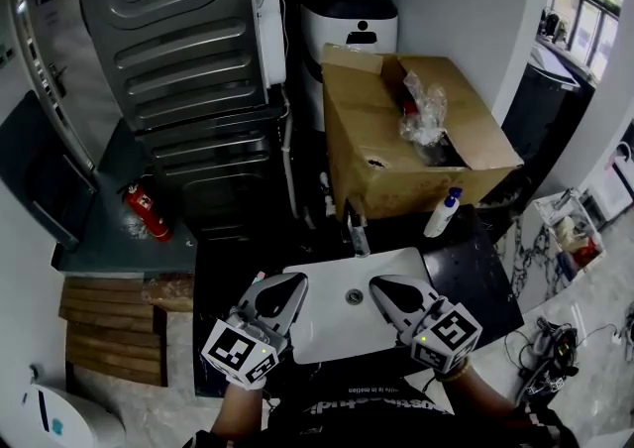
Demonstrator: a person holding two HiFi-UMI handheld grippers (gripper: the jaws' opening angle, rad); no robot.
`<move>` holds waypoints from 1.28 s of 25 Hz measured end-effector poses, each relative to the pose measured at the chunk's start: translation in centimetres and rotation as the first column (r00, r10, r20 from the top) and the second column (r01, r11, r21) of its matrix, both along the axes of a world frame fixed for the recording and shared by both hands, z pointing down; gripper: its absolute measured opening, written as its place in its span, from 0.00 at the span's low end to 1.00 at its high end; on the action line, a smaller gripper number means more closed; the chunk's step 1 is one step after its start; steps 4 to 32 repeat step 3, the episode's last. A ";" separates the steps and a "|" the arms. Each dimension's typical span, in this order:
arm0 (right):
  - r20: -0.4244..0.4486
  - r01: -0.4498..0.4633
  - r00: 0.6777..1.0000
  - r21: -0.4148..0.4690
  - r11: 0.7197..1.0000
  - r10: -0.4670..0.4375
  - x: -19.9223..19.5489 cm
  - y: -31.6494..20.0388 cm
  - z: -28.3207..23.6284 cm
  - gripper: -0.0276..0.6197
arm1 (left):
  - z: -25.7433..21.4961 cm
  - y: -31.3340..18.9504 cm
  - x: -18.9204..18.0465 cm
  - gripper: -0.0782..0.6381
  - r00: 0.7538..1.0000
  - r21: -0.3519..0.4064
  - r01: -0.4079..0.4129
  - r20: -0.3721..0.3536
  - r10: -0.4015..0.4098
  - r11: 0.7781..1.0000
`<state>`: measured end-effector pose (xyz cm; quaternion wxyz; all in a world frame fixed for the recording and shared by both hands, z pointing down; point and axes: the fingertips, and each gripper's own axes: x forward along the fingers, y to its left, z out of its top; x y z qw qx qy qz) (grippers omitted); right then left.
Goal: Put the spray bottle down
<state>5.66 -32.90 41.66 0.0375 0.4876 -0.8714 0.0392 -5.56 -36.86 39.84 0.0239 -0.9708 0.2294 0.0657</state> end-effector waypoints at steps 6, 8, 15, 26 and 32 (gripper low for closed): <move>0.004 -0.002 1.000 0.001 1.000 0.002 0.0 0.1 0.0 0.10 | 0.3 0.1 0.0 0.13 1.000 0.003 0.000 0.012 0.000 1.000; 0.004 -0.002 1.000 0.001 1.000 0.002 0.0 0.1 0.0 0.10 | 0.3 0.1 0.0 0.13 1.000 0.003 0.000 0.012 0.000 1.000; 0.004 -0.002 1.000 0.001 1.000 0.002 0.0 0.1 0.0 0.10 | 0.3 0.1 0.0 0.13 1.000 0.003 0.000 0.012 0.000 1.000; 0.004 -0.002 1.000 0.001 1.000 0.002 0.0 0.1 0.0 0.10 | 0.3 0.1 0.0 0.13 1.000 0.003 0.000 0.012 0.000 1.000; 0.004 -0.002 1.000 0.001 1.000 0.002 0.0 0.1 0.0 0.10 | 0.3 0.1 0.0 0.13 1.000 0.003 0.000 0.012 0.000 1.000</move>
